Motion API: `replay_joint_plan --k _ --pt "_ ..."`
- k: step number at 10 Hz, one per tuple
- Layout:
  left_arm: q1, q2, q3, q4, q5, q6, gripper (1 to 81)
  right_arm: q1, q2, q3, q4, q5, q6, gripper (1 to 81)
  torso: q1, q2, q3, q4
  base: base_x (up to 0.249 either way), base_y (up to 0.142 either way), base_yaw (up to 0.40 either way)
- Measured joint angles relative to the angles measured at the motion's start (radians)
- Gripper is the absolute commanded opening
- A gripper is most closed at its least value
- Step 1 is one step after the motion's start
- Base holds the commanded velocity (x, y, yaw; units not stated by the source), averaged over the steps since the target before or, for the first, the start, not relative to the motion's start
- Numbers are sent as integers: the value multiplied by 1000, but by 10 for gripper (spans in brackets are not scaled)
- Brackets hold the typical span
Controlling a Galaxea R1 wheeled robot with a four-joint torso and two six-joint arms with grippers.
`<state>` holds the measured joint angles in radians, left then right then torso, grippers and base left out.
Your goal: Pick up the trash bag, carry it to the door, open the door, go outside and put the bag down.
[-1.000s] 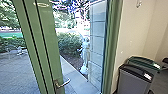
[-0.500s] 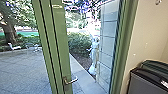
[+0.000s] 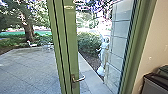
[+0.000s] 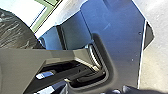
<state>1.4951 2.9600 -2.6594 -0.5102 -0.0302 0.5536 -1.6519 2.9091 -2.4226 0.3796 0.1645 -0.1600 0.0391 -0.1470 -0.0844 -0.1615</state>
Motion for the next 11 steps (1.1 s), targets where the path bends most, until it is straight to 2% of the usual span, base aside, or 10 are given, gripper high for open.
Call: replay_joint_plan --k 4,11 --pt "-5 10 0 18 -5 0 10 -2 58 -74 0 0 1 811 0 0 0 0 0 0 305" --pt "-3 10 -3 26 -7 0 10 1 65 -99 0 0 0 811 0 0 0 0 0 0 304"
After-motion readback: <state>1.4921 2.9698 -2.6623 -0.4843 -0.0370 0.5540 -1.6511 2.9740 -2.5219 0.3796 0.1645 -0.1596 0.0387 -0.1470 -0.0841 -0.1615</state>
